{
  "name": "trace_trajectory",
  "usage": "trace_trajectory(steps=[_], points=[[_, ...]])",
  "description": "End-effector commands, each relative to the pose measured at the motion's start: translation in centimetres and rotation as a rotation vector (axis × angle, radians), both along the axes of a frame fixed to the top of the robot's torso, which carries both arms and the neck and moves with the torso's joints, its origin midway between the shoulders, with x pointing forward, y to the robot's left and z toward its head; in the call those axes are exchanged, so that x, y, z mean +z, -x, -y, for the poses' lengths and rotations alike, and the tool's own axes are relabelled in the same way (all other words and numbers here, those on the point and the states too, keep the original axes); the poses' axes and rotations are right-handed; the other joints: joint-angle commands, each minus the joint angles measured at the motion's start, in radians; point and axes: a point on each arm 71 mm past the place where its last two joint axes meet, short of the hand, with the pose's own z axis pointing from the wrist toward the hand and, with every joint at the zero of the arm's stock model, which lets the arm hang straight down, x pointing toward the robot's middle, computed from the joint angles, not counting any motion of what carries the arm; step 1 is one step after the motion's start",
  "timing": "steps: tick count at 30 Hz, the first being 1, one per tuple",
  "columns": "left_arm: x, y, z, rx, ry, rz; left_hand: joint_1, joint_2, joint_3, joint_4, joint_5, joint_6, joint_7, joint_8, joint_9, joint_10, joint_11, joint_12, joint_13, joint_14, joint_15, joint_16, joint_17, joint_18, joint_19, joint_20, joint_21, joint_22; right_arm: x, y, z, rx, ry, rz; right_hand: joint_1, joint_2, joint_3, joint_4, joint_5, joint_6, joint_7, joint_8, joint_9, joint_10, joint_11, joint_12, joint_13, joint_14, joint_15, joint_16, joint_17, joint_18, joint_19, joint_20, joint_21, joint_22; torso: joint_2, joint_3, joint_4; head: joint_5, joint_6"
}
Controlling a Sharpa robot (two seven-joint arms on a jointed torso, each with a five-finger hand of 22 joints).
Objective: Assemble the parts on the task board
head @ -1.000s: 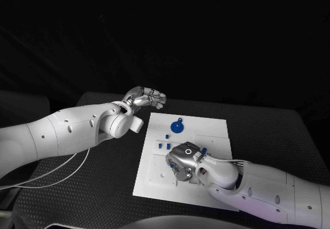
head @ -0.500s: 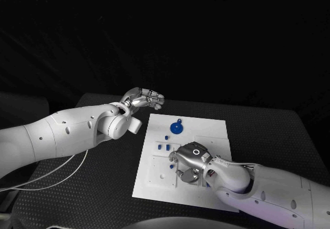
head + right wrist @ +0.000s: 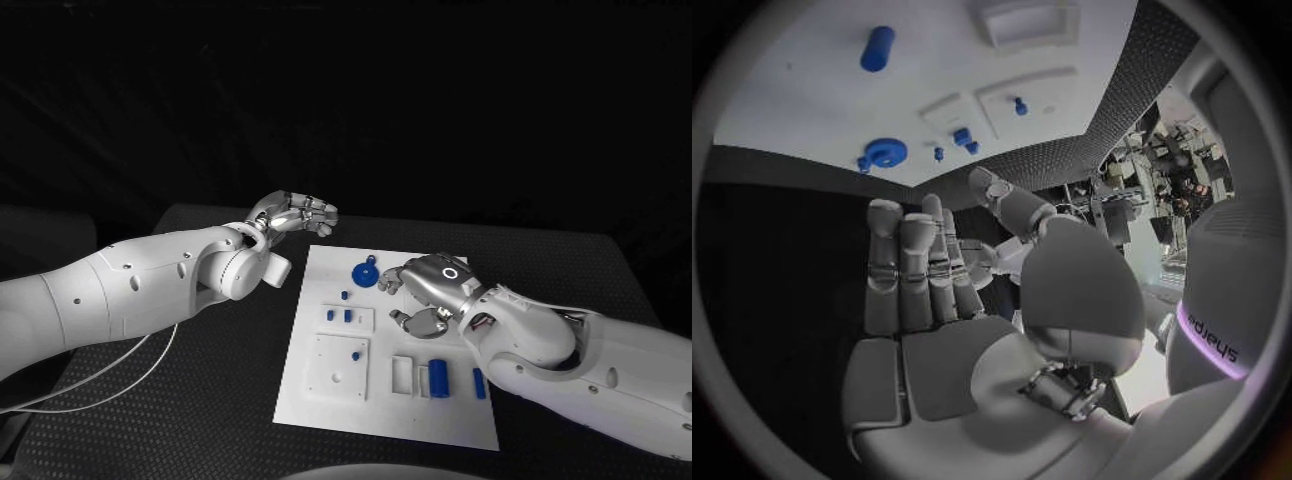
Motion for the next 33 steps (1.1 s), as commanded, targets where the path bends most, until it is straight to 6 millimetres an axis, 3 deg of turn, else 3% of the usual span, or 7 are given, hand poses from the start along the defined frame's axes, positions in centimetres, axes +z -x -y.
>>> trace_trajectory(steps=[1,4,6,13,18,29,33], points=[[0.2,0.0,0.1,-0.008,0.010,0.007,-0.002,-0.005,-0.004,0.000,0.001,-0.009,0.000,0.007,-0.001,-0.006,-0.002,0.000,-0.002,0.003,0.003,-0.006,0.002,-0.005,0.002,0.007,-0.005,0.001,-0.1,-0.7,1.4,-0.045,0.035,-0.115,-0.017,0.001,-0.011,0.004,-0.002,-0.002,-0.011,0.005,0.001,-0.015,0.025,0.006,-0.003,0.009,0.001,0.006,0.003,0.063,0.010,-0.004,0.000,0.018,0.000,-0.0008,0.0012,-0.006,0.005],[0.2,0.0,0.1,-0.007,0.010,0.007,-0.002,-0.005,-0.004,0.000,0.001,-0.009,0.000,0.007,-0.001,-0.006,-0.002,0.000,-0.002,0.003,0.003,-0.006,0.002,-0.005,0.002,0.007,-0.005,0.001,-0.3,-1.0,2.9,-0.075,0.073,-0.131,-0.023,0.001,-0.023,-0.001,-0.002,-0.006,-0.009,0.005,0.001,-0.018,0.025,0.005,-0.005,0.009,0.001,0.008,0.003,0.063,0.010,-0.005,0.002,0.019,0.000,-0.0012,0.0008,-0.007,0.006],[0.2,0.0,0.0,-0.007,0.010,0.007,-0.002,-0.005,-0.004,0.000,0.001,-0.009,0.000,0.007,-0.001,-0.006,-0.002,0.000,-0.002,0.003,0.003,-0.006,0.002,-0.005,0.002,0.007,-0.005,0.001,-0.6,-1.3,3.9,-0.094,0.095,-0.146,-0.035,0.001,-0.042,-0.005,-0.002,-0.010,-0.017,0.005,0.001,-0.022,0.027,0.003,-0.008,0.007,0.003,0.009,0.004,0.063,0.007,-0.005,0.002,0.020,0.001,-0.0015,0.0015,-0.008,0.007],[0.2,0.0,0.1,-0.010,0.012,0.007,-0.001,-0.005,-0.004,0.000,0.001,-0.008,0.000,0.007,-0.001,-0.006,-0.002,0.001,-0.002,0.003,0.003,-0.007,0.003,-0.005,0.002,0.007,-0.005,0.002,-1.4,-2.0,4.9,-0.121,0.139,-0.161,-0.059,0.001,-0.098,-0.018,-0.005,-0.036,-0.032,-0.001,0.000,-0.046,0.036,-0.008,-0.019,-0.008,0.012,0.008,0.005,0.063,-0.011,-0.002,-0.001,0.021,0.001,-0.0009,0.0023,-0.010,0.004],[0.2,0.0,0.1,-0.009,0.011,0.006,-0.001,-0.005,-0.004,0.000,0.000,-0.008,0.000,0.007,-0.001,-0.006,-0.002,0.001,-0.002,0.004,0.003,-0.007,0.003,-0.005,0.003,0.007,-0.005,0.002,-2.6,-1.8,4.8,-0.118,0.153,-0.183,-0.058,0.001,-0.121,-0.015,-0.005,-0.049,-0.033,-0.002,0.002,-0.053,0.039,-0.008,-0.024,-0.015,0.015,0.009,0.006,0.063,-0.017,-0.001,-0.002,0.020,0.001,-0.0004,0.0031,-0.010,0.002],[0.2,0.0,0.1,-0.010,0.011,0.006,-0.001,-0.005,-0.004,0.001,0.000,-0.008,0.000,0.007,-0.001,-0.005,-0.002,0.001,-0.002,0.004,0.003,-0.008,0.004,-0.005,0.003,0.007,-0.006,0.002,-4.3,-1.6,4.3,-0.100,0.194,-0.211,-0.041,0.003,-0.108,-0.005,-0.004,-0.049,-0.031,0.003,0.005,-0.047,0.036,-0.002,-0.025,-0.015,0.012,0.011,0.006,0.063,-0.014,-0.002,-0.003,0.018,0.001,-0.0024,0.0039,-0.010,-0.002],[0.2,0.0,0.1,-0.012,0.012,0.006,-0.001,-0.005,-0.004,0.001,0.000,-0.008,0.000,0.008,-0.001,-0.005,-0.002,0.001,-0.002,0.004,0.003,-0.008,0.004,-0.005,0.003,0.007,-0.006,0.002,-4.7,-1.5,4.2,-0.097,0.210,-0.209,-0.003,0.005,-0.060,0.021,-0.004,-0.026,-0.019,0.019,0.012,-0.011,0.022,0.018,-0.019,-0.007,-0.002,0.014,0.005,0.063,-0.003,-0.004,-0.001,0.017,0.001,-0.0028,0.0030,-0.010,-0.002]])
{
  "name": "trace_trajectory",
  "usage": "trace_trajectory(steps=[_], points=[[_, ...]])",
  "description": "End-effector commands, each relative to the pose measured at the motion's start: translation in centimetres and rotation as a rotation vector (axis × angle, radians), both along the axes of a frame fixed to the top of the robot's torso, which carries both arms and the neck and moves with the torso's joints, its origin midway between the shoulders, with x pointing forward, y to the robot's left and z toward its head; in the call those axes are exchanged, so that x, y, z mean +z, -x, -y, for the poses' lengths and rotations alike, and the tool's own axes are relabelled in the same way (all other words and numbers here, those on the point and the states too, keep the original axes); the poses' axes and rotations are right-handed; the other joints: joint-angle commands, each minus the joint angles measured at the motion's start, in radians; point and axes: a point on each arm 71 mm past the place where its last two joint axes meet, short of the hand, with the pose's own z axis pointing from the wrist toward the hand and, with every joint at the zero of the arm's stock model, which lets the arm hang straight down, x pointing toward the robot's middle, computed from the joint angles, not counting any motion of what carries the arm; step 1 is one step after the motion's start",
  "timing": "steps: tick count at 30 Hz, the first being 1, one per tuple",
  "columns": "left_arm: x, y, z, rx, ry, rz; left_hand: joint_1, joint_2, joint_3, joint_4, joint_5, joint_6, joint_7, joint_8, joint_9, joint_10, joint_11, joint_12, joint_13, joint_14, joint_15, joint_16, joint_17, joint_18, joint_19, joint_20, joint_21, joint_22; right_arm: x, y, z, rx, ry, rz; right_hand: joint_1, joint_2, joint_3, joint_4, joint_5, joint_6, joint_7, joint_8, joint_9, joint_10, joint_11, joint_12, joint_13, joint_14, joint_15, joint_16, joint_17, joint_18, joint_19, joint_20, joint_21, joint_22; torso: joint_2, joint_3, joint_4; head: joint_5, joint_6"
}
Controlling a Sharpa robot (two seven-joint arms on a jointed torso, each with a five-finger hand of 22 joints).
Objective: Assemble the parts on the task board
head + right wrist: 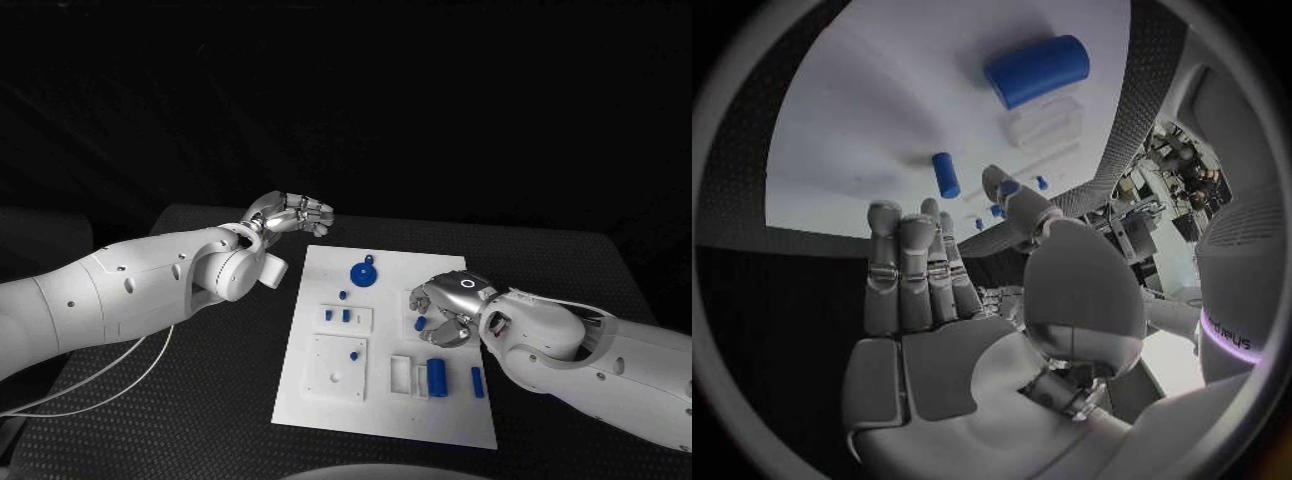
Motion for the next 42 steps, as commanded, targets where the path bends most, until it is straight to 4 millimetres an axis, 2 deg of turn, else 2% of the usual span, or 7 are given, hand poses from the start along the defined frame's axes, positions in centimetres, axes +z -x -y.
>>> trace_trajectory(steps=[1,8,15,23,25,29,42], points=[[0.2,0.0,0.2,-0.013,0.012,0.006,-0.001,-0.005,-0.004,0.001,0.000,-0.008,0.000,0.004,-0.001,-0.005,-0.002,0.001,-0.001,0.004,0.003,-0.005,0.002,-0.005,0.003,0.007,-0.006,0.002,-0.4,0.1,-0.1,0.023,0.039,-0.005,0.019,0.001,0.024,0.016,-0.005,0.018,0.011,0.010,0.004,0.024,-0.008,0.008,0.002,0.003,-0.012,0.005,0.000,0.064,0.012,-0.004,0.000,0.017,0.000,-0.0010,-0.0007,0.001,-0.002],[0.2,0.0,0.2,-0.013,0.012,0.005,-0.001,-0.005,-0.004,0.001,0.000,-0.008,0.000,0.004,-0.001,-0.005,-0.002,0.001,-0.001,0.004,0.004,-0.005,0.002,-0.005,0.003,0.007,-0.006,0.002,-1.1,0.0,-0.4,0.033,0.055,-0.006,0.052,0.010,0.067,0.051,-0.005,0.054,0.011,0.032,0.011,0.062,-0.019,0.027,0.007,0.012,-0.022,0.006,-0.002,0.064,0.021,-0.006,0.004,0.018,-0.001,-0.0003,-0.0003,0.001,-0.006],[0.2,0.0,0.3,-0.015,0.013,0.005,-0.001,-0.005,-0.004,0.002,0.000,-0.008,0.000,0.004,-0.001,-0.005,-0.002,0.001,-0.001,0.004,0.004,-0.006,0.003,-0.005,0.003,0.007,-0.007,0.002,-1.6,-0.1,-0.6,0.036,0.064,0.007,0.070,0.043,0.087,0.070,-0.005,0.079,0.006,0.044,0.014,0.090,-0.029,0.040,0.012,0.018,-0.031,0.006,-0.004,0.064,0.027,-0.008,0.007,0.019,0.000,-0.0004,-0.0001,0.002,-0.007],[0.2,0.0,0.3,-0.014,0.013,0.005,-0.002,-0.004,-0.004,0.003,0.000,-0.008,0.000,0.004,-0.001,-0.005,-0.002,0.001,-0.002,0.005,0.004,-0.007,0.004,-0.005,0.003,0.007,-0.007,0.002,-1.6,-0.2,-0.8,0.037,0.067,0.034,0.079,0.071,0.099,0.074,-0.005,0.102,-0.003,0.055,0.017,0.116,-0.039,0.053,0.018,0.025,-0.041,0.008,-0.004,0.064,0.033,-0.009,0.011,0.019,0.000,-0.0003,-0.0006,0.003,-0.009],[0.2,0.0,0.3,-0.014,0.013,0.005,-0.002,-0.004,-0.004,0.003,0.000,-0.008,0.000,0.004,-0.001,-0.005,-0.002,0.001,-0.002,0.005,0.004,-0.007,0.004,-0.005,0.003,0.007,-0.007,0.002,-1.6,-0.2,-0.7,0.037,0.067,0.044,0.091,0.088,0.112,0.071,-0.005,0.112,-0.008,0.059,0.019,0.126,-0.043,0.058,0.021,0.027,-0.045,0.008,-0.003,0.064,0.035,-0.011,0.012,0.019,0.000,-0.0005,-0.0009,0.004,-0.009],[0.2,0.0,0.2,-0.013,0.012,0.005,-0.002,-0.004,-0.004,0.003,0.000,-0.008,0.000,0.004,-0.001,-0.005,-0.002,0.001,-0.002,0.005,0.004,-0.008,0.004,-0.005,0.004,0.007,-0.007,0.003,-1.4,-0.1,-0.9,0.040,0.051,0.062,0.097,0.106,0.133,0.066,-0.005,0.135,-0.016,0.069,0.022,0.151,-0.053,0.070,0.029,0.034,-0.055,0.011,-0.002,0.064,0.042,-0.011,0.016,0.019,0.000,-0.0005,-0.0010,0.004,-0.010],[0.2,0.0,0.3,-0.013,0.012,0.005,-0.001,-0.003,-0.004,0.004,0.001,-0.009,0.000,0.005,-0.001,-0.005,-0.002,0.001,-0.002,0.005,0.004,-0.009,0.006,-0.005,0.004,0.007,-0.008,0.003,-0.4,0.4,-0.9,0.049,0.011,0.116,0.090,0.104,0.163,0.057,-0.005,0.166,-0.029,0.080,0.027,0.179,-0.067,0.082,0.043,0.054,-0.069,0.017,0.001,0.064,0.064,-0.013,0.029,0.019,-0.001,-0.0003,-0.0016,0.008,-0.009]])
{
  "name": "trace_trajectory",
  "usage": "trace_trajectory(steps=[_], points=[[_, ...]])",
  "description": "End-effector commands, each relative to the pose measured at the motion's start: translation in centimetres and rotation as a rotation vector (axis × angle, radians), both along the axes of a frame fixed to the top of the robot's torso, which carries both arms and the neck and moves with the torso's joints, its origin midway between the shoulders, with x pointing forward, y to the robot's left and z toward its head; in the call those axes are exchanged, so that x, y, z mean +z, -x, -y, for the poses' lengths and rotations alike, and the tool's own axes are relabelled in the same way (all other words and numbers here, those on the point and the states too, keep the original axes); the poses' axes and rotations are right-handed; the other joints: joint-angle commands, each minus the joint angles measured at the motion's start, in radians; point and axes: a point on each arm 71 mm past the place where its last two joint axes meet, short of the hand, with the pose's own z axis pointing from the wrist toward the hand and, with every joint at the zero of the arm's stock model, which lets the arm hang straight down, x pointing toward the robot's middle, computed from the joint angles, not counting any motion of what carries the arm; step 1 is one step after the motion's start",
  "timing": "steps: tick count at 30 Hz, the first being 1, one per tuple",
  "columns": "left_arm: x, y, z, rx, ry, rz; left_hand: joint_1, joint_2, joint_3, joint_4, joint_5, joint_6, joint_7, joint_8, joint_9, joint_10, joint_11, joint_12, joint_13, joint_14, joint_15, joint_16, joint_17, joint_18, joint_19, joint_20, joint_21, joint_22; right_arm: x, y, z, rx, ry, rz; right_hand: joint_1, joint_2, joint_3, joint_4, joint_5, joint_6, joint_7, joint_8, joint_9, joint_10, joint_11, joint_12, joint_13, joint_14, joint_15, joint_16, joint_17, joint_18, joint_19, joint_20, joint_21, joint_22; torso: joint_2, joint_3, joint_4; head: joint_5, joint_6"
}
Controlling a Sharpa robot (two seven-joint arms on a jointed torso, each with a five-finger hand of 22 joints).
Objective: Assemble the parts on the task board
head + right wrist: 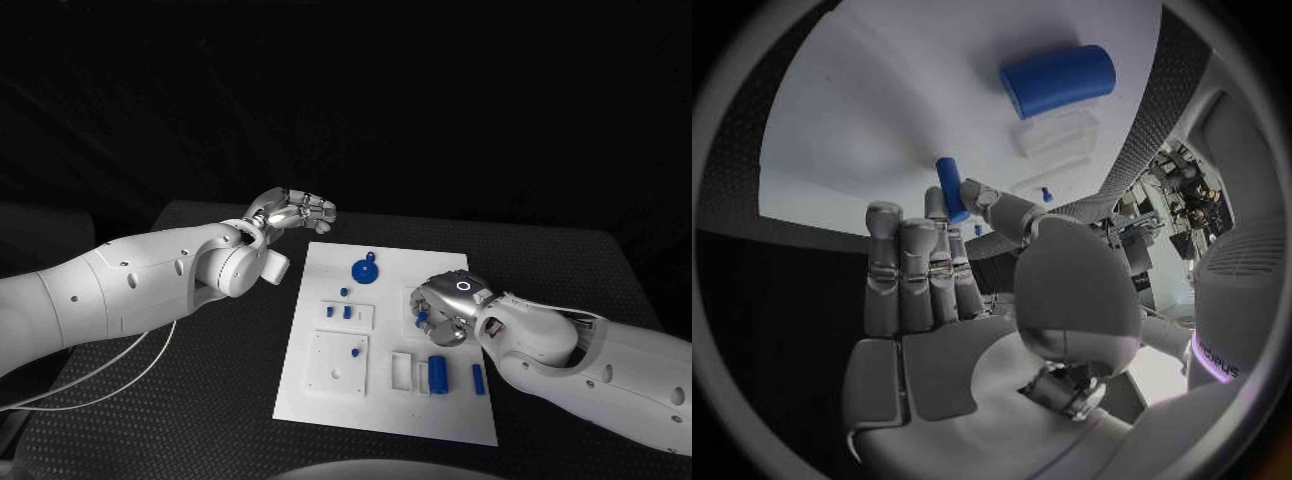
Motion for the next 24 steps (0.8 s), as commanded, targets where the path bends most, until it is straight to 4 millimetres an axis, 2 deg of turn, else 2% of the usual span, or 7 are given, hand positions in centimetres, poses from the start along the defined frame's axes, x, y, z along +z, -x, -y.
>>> trace_trajectory(steps=[1,7,11,18,24], points=[[0.2,0.0,0.2,-0.013,0.012,0.006,-0.001,-0.003,-0.003,0.004,0.001,-0.009,0.000,0.005,-0.001,-0.005,-0.002,0.001,-0.001,0.005,0.004,-0.005,0.001,-0.005,0.000,0.004,-0.004,0.002,0.7,0.2,-0.3,0.016,-0.020,0.039,0.001,0.009,0.007,-0.001,-0.001,0.010,-0.001,0.004,0.003,0.009,0.001,0.004,0.006,0.003,-0.004,0.007,0.002,0.069,0.007,-0.002,0.005,0.019,-0.001,-0.0003,-0.0006,0.002,0.001],[0.2,0.0,0.2,-0.011,0.012,0.006,-0.001,-0.003,-0.003,0.004,0.001,-0.009,0.000,0.005,-0.002,-0.005,-0.002,0.001,-0.001,0.006,0.003,-0.006,0.002,-0.005,0.000,0.004,-0.005,0.002,2.8,0.3,-0.9,0.030,-0.055,0.077,0.001,0.006,0.010,-0.002,-0.001,0.013,-0.002,0.005,0.004,0.010,0.000,0.004,0.007,0.005,-0.005,0.007,0.002,0.069,0.009,-0.003,0.006,0.019,0.000,-0.0002,-0.0002,0.005,0.000],[0.2,0.0,0.3,-0.012,0.012,0.007,-0.001,-0.003,-0.003,0.004,0.001,-0.009,0.000,0.005,-0.002,-0.005,-0.002,0.001,-0.001,0.006,0.003,-0.006,0.002,-0.005,0.001,0.004,-0.005,0.002,3.8,0.9,-1.9,0.058,-0.087,0.089,0.000,0.005,0.012,-0.002,-0.001,0.014,-0.003,0.005,0.004,0.011,-0.001,0.004,0.008,0.006,-0.005,0.006,0.002,0.069,0.010,-0.003,0.006,0.019,0.000,-0.0006,-0.0011,0.011,0.001],[0.2,-0.1,0.3,-0.008,0.011,0.008,-0.001,-0.003,-0.004,0.004,0.001,-0.009,0.000,0.005,-0.002,-0.005,-0.002,0.001,-0.001,0.006,0.004,-0.007,0.003,-0.005,0.001,0.004,-0.005,0.002,4.4,1.9,-5.7,0.138,-0.182,0.067,0.000,0.004,0.013,-0.001,-0.001,0.015,-0.003,0.006,0.004,0.012,-0.001,0.005,0.009,0.007,-0.006,0.006,0.002,0.069,0.011,-0.003,0.007,0.019,0.000,0.0001,0.0005,0.015,0.002],[0.1,-0.3,0.4,-0.006,0.011,0.011,-0.001,-0.003,-0.004,0.004,0.001,-0.009,0.000,0.005,-0.002,-0.005,-0.002,0.001,-0.002,0.006,0.004,-0.008,0.004,-0.005,0.001,0.004,-0.006,0.003,3.5,3.7,-9.6,0.224,-0.219,0.027,0.000,0.005,0.015,-0.001,-0.001,0.015,-0.003,0.005,0.004,0.012,-0.001,0.004,0.009,0.007,-0.006,0.005,0.002,0.069,0.012,-0.003,0.007,0.019,0.000,-0.0001,0.0010,0.021,0.004]])
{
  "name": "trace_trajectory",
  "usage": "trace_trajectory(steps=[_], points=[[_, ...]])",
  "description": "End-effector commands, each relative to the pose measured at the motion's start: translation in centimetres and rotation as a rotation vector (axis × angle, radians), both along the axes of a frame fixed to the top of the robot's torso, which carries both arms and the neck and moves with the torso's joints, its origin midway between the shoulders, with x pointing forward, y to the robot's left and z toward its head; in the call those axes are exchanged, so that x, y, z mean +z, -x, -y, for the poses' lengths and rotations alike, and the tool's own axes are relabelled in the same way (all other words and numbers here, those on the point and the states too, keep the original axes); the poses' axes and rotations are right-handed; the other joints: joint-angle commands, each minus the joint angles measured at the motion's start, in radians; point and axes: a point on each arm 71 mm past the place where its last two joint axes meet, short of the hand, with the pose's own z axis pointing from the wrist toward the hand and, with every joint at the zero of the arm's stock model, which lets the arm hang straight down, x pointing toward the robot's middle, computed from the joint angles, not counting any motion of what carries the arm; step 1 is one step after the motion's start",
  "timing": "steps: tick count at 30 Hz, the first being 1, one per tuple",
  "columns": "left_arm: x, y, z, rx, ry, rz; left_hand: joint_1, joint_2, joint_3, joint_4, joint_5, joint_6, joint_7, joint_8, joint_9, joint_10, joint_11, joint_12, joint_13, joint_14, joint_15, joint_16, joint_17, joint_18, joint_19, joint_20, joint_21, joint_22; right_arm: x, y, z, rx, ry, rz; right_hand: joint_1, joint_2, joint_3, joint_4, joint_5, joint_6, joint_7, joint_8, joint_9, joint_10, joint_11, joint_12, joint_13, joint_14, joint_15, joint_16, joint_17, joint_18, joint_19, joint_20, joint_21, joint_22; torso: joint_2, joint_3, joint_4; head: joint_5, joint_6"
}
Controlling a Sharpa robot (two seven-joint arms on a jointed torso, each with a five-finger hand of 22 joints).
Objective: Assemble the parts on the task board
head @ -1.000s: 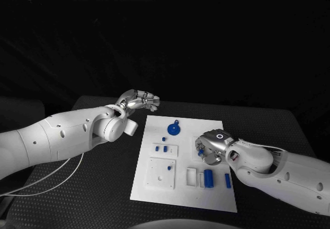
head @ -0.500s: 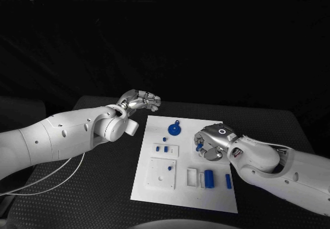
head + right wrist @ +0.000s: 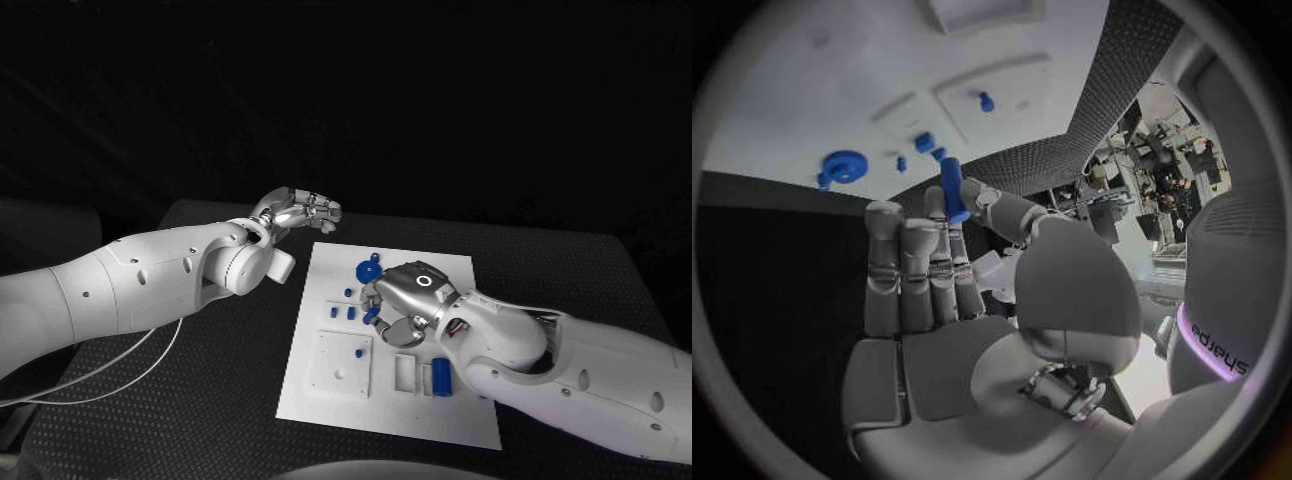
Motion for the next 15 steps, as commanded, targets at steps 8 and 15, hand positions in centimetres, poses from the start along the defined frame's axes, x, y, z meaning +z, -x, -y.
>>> trace_trajectory(steps=[8,15], points=[[0.2,-0.1,0.7,-0.015,0.015,0.008,-0.001,-0.004,-0.004,0.004,0.001,-0.009,0.000,0.005,-0.002,-0.005,-0.002,0.001,-0.002,0.007,0.003,-0.005,0.002,-0.005,0.001,0.004,-0.006,0.001,-2.0,2.6,-3.9,0.108,-0.033,-0.058,0.001,0.007,0.009,-0.001,0.006,0.005,0.000,0.002,0.002,0.004,-0.001,0.003,0.002,0.000,-0.006,0.005,0.001,0.069,0.005,-0.001,0.003,0.018,0.000,-0.0020,0.0035,0.018,-0.002],[0.2,-0.1,1.1,-0.021,0.019,0.008,0.000,-0.004,-0.004,0.004,0.001,-0.009,0.000,0.006,-0.002,-0.005,-0.002,0.001,-0.002,0.007,0.003,-0.006,0.003,-0.005,0.001,0.004,-0.007,0.002,-4.3,3.6,-4.7,0.137,0.009,-0.093,0.001,0.008,0.010,-0.002,0.006,0.004,0.001,0.002,0.002,0.003,-0.001,0.003,0.002,0.001,-0.006,0.004,0.001,0.069,0.005,-0.001,0.003,0.018,0.000,-0.0031,0.0033,0.035,-0.010]])
